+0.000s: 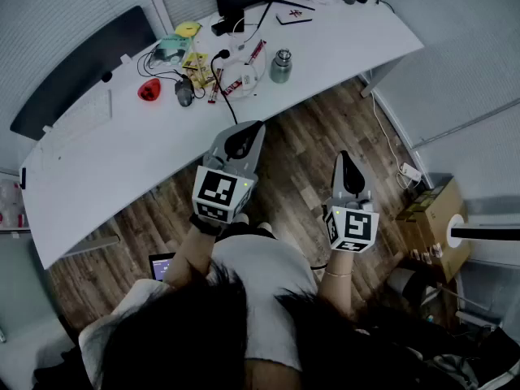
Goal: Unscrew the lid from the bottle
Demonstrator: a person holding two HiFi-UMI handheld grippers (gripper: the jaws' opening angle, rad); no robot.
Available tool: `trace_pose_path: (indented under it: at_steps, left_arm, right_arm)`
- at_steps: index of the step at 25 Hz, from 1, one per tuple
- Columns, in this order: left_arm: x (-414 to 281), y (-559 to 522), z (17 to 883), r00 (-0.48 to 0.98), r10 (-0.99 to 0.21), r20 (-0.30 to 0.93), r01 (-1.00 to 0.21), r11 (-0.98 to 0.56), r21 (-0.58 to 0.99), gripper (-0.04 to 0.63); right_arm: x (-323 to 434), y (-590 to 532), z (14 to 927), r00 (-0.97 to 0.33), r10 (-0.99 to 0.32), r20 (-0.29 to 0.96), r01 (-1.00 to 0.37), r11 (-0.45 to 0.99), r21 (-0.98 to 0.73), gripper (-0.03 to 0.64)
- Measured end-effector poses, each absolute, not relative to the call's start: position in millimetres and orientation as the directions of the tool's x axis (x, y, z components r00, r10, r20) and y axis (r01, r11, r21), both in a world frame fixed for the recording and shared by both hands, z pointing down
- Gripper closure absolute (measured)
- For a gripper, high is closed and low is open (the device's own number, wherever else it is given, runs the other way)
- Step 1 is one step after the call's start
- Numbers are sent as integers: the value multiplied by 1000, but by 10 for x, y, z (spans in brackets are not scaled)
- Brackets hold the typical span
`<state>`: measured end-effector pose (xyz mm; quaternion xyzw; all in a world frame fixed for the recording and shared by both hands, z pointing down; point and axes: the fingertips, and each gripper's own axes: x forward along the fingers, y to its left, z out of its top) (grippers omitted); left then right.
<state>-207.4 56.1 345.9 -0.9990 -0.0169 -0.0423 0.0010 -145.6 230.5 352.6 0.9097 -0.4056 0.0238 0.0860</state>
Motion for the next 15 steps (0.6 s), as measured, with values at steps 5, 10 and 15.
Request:
trace_pose_path:
  at_steps: [5, 10, 15]
  left_arm:
    - [-2093, 582, 3484, 996, 20, 86, 21, -1000, -12, 537]
    - [-2156, 621, 3499, 997, -3, 72, -3, -1000, -7, 535]
    - [-2200, 721, 3503, 998, -8, 70, -8, -1000, -3, 534]
  right_arm:
    - [-1440, 2379, 3528, 676, -729, 107, -737, -668, 106, 614]
    - [-1485, 2446, 3555, 664, -741, 101, -748, -658, 86, 613]
    - [-1550, 2508, 3550, 636, -766, 94, -771, -633, 66, 609]
